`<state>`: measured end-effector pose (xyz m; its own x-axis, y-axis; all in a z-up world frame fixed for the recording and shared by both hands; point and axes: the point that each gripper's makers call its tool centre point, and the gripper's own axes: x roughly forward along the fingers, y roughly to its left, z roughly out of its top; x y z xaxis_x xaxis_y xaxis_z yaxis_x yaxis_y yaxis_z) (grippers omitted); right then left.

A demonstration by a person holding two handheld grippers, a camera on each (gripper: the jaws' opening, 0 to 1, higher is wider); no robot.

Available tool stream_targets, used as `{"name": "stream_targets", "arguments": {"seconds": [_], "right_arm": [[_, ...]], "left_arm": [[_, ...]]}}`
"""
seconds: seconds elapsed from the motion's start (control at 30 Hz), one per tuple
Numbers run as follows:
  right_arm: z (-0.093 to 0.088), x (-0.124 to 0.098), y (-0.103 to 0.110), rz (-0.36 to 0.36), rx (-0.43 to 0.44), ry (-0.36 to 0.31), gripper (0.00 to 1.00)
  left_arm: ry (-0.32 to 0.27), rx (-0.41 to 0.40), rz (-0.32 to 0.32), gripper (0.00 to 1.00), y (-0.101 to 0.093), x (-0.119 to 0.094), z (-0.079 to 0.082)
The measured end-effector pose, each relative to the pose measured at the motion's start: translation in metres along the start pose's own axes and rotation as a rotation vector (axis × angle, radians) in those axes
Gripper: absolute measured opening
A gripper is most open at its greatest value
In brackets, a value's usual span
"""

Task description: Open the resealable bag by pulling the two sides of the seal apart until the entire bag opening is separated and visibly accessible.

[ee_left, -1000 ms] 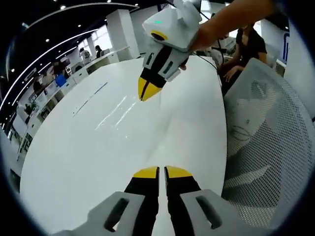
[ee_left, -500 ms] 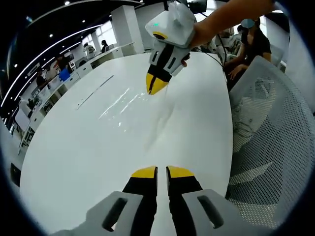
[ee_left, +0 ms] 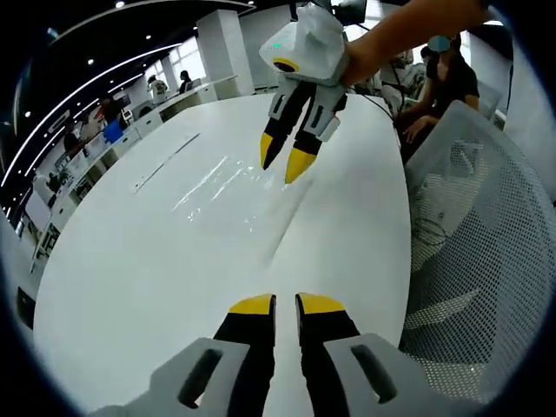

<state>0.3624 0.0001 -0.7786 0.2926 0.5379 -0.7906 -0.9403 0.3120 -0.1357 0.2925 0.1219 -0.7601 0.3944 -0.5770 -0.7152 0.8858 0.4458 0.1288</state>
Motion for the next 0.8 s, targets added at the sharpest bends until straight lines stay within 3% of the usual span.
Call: {"name": "stream_targets", "arguments": {"seconds": [0.17,0.27,0.57,0.63,0.8], "right_arm": [[0.006,-0.005,0.003,0.006,0.027,-0.022,0.31],[0.011,-0.008,0.004,-0.002,0.079,-0.047,0.43],[0.02,-0.027,0.003,-0.077,0.193,-0.141,0.64],[0.021,-0.031,0.004,-0.088,0.263,-0.17,0.7],[0.019,-0.047,0.012,-0.109,0.32,-0.215,0.72]], "left_arm": [[-0.005,-0.014,0.013,0.12,0.003,-0.002,0.001],[0.004,-0.038,0.026,0.16,0.007,-0.002,-0.001],[-0.013,-0.037,0.075,0.45,0.018,-0.002,0.003],[-0.019,-0.043,0.099,0.53,0.022,-0.004,0.003],[-0.024,-0.108,0.144,0.74,0.027,-0.012,-0.003]]}}
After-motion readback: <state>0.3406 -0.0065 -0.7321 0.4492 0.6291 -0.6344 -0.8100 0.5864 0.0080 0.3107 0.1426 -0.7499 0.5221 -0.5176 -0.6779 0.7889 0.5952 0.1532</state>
